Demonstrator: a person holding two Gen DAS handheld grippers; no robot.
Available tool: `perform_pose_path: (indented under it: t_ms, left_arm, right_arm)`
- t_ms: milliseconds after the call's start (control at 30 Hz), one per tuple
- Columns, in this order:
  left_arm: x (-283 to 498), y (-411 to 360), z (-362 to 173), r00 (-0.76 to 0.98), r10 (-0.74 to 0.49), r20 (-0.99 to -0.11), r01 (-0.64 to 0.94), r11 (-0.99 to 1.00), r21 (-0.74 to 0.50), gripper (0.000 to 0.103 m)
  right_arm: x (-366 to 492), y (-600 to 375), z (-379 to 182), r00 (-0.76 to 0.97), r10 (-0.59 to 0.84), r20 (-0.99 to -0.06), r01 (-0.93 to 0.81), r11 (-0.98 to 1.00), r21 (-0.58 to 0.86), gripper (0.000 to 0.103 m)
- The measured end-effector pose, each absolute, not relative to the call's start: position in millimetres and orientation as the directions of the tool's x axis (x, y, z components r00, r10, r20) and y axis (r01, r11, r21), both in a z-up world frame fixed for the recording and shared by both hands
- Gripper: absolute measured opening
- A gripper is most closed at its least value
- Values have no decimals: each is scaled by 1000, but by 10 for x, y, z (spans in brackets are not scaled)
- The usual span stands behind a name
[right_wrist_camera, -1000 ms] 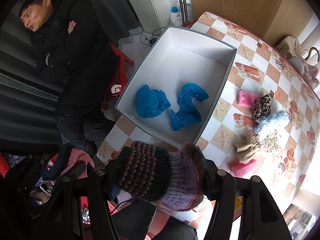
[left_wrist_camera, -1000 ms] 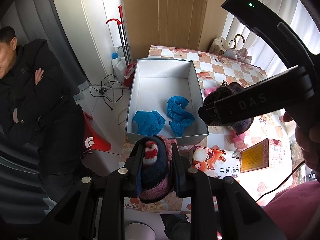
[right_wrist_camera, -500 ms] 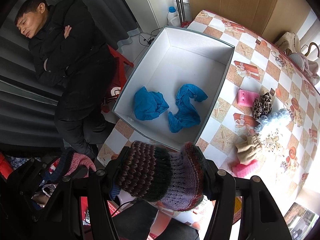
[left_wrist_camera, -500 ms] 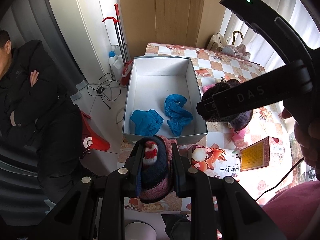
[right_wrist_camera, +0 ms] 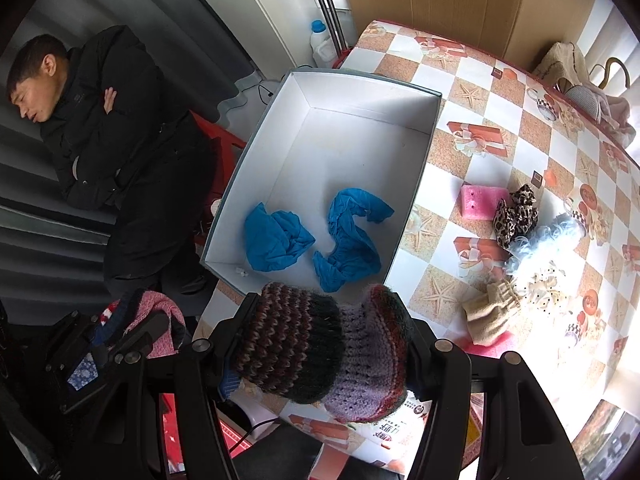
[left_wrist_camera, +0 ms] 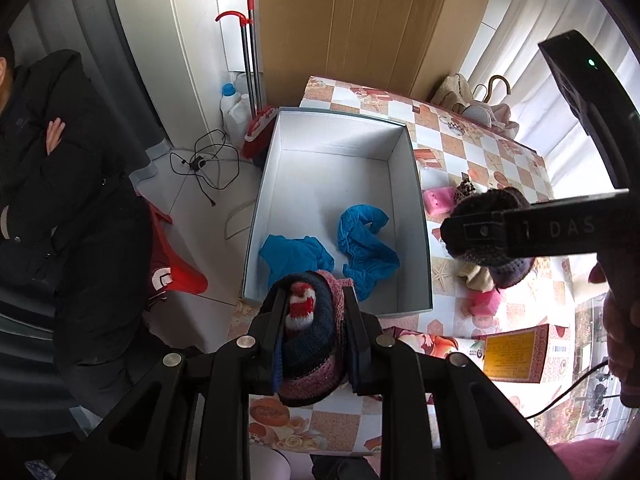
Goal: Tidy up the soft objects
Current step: 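Carry the knit hats with both grippers over the white box, then open both grippers to drop the knit hats into the box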
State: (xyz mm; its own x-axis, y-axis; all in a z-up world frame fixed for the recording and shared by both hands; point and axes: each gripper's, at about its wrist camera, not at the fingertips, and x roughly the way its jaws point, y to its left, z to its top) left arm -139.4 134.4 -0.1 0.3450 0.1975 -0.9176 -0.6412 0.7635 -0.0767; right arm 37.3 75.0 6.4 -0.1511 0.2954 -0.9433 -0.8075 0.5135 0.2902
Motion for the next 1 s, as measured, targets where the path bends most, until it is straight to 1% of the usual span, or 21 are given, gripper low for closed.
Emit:
perform_pose_path:
  t_ms: [167,300,433,567,667,767,800,833,867,900,933,967,1000]
  left_arm:
    - [-1088,1584,-201,330,144,-933,-688,713,-133,26]
    - [-878,1711,-330,298,151,-942,-708,697,-113,26]
    - [-778,1821,-507,263,137,-955,-738,666,-107,26]
    - [-744,1857,-618,247,111,-963,-754,645,-119,26]
    - [-725,1849,-636,248,105,-963,-749,651,-122,27]
    - [-698,1824,-631,258,109,-960,-739,663,-123,31]
    - [-688,1821,-624,265,115,-957,-736,666,-124,35]
    - [-683,1818,-613,272,122,-955,-733,669,-123,46]
    - [-687,1808,-599,273,135,-952,-734,669,-116,54]
    - [-688,1802,-586,272,151,-950,-736,669,-104,71]
    - [-695,1793,-571,273,166,-948,-737,669,-95,84]
    - [-701,1788,-557,276,179,-944,-738,668,-89,85]
    - [-709,1791,-547,283,186,-941,-738,669,-90,86]
  right_arm:
    - [557,893,45,-167,318,-933,-787,527,320,63]
    - [709,1014,-47,-209,343,-916,-741,555,377,63]
    - [769,1131,-134,-206,337,-919,-739,561,372,63]
    - [831,1189,-220,-236,342,-910,-712,576,401,63]
    - [858,1224,-275,-250,344,-905,-702,579,414,63]
    - [891,1242,-321,-264,353,-898,-691,580,432,63]
    - [901,1245,-330,-274,361,-892,-686,576,444,63]
    - [918,1251,-340,-284,369,-885,-682,572,457,66]
    - [932,1244,-334,-284,377,-882,-678,572,463,68]
    - [950,1233,-324,-283,387,-878,-672,573,469,75]
    - [974,1218,-312,-280,399,-873,-665,576,476,87]
    - [999,1196,-293,-274,410,-870,-658,580,480,93]
    - [1027,1168,-270,-269,423,-865,-650,583,487,102]
